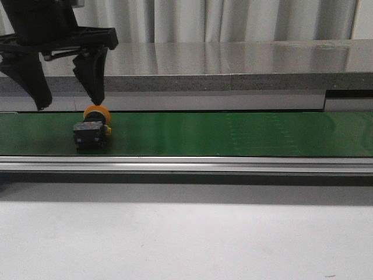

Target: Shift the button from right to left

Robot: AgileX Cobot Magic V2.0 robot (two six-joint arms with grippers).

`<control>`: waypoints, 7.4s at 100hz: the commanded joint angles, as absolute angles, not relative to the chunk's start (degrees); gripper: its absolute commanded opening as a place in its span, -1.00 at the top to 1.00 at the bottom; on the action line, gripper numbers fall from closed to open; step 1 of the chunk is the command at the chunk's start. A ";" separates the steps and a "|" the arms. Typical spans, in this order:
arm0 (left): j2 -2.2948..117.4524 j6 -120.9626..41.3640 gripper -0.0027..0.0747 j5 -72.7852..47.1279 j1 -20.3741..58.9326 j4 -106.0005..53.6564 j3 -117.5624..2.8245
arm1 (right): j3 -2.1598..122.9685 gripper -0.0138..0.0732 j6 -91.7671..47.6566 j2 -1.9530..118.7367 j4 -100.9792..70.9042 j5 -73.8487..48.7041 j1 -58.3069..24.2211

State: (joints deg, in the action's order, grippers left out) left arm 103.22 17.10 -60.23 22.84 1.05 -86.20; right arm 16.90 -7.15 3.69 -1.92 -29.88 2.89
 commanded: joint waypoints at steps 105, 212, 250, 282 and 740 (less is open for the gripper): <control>102.28 18.23 0.72 -62.30 20.45 4.04 -88.11 | 18.33 0.84 -7.11 4.10 -1.48 -25.04 2.88; 100.50 -12.14 0.72 -61.38 -17.20 9.31 -87.96 | 18.33 0.84 -7.11 4.10 -1.48 -25.04 2.88; 110.80 -16.29 0.71 -57.09 -18.49 9.11 -87.96 | 18.33 0.84 -7.11 4.10 -1.48 -24.99 2.88; 113.24 -16.29 -0.08 -55.70 -18.49 9.36 -87.96 | 18.33 0.84 -7.11 4.10 -1.48 -24.99 2.88; -2.04 0.61 0.98 -3.30 1.52 -1.90 2.45 | 18.33 0.84 -7.11 4.21 -1.48 -24.94 2.88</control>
State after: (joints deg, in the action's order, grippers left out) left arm -0.29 0.00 -7.30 1.55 -1.88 -0.09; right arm 16.90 -7.15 3.69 -1.92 -29.85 2.89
